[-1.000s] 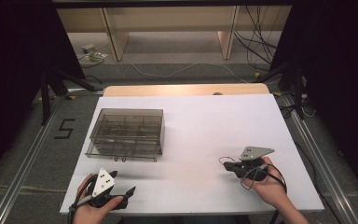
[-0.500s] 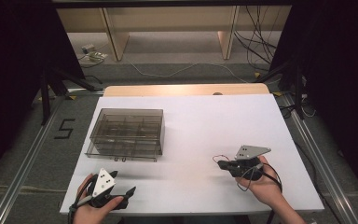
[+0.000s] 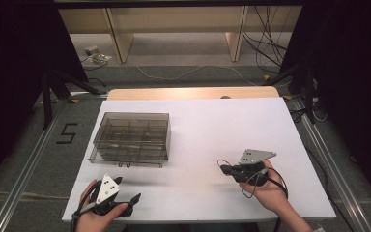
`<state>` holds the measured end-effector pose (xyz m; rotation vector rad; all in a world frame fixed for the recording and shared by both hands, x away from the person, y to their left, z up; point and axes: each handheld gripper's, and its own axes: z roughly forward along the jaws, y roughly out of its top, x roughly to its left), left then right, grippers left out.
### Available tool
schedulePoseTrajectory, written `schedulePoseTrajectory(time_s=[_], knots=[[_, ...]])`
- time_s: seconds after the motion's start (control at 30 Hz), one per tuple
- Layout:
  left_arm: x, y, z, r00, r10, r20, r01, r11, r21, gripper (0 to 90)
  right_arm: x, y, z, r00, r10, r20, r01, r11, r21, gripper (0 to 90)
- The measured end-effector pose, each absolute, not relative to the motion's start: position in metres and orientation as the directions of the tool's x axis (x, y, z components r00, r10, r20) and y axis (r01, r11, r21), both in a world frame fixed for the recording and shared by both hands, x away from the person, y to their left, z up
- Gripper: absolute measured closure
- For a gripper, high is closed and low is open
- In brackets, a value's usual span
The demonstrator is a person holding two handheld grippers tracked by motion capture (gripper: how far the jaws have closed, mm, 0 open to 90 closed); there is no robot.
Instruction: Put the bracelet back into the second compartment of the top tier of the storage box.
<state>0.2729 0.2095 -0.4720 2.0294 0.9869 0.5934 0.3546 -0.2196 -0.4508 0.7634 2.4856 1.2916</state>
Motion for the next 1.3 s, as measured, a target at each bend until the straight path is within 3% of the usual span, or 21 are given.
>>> schedulePoseTrajectory(time_s=[1.3], knots=[[0.273, 0.207, -0.473, 0.593, 0.802, 0.063, 0.438, -0.388, 0.811, 16.5, 0.359, -0.178, -0.435, -0.865, 0.501, 0.012, 0.284, 0.471, 0.835, 90.0]])
